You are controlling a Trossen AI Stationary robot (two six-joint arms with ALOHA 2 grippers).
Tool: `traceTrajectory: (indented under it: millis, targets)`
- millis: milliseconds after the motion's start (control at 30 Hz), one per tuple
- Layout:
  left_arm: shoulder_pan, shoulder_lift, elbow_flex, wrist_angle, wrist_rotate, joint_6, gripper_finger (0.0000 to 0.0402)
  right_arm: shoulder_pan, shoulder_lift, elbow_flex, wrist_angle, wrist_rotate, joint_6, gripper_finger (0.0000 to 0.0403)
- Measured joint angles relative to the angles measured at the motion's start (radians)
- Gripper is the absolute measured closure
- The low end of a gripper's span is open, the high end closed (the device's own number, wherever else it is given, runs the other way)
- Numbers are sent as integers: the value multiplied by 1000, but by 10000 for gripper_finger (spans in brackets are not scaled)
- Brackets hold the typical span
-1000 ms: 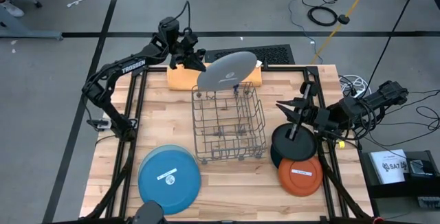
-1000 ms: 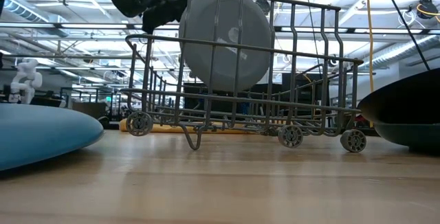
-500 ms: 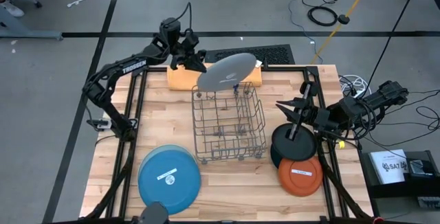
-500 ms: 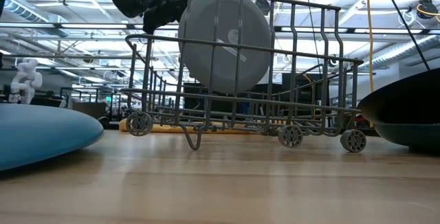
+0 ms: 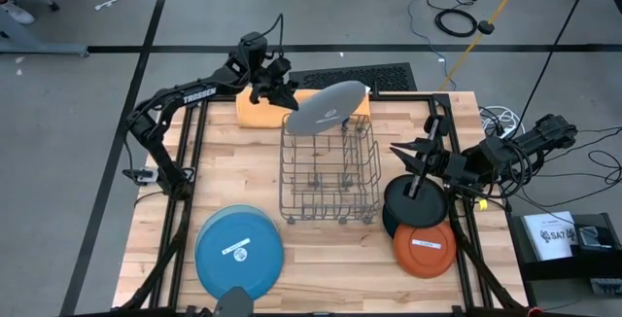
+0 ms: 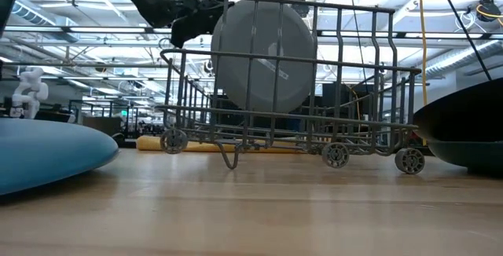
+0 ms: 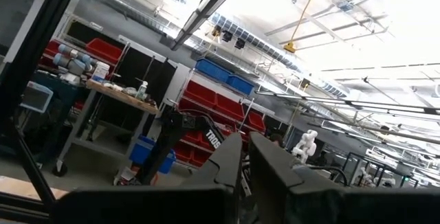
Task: Sort dishes
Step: Put the gray plate into the dish rack
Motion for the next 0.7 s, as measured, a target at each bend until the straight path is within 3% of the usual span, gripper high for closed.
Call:
traceTrajectory:
  millis: [700]
  targets:
    - [-23,-1,0,57,-1,25,401,0,0,0,2,0,0,378]
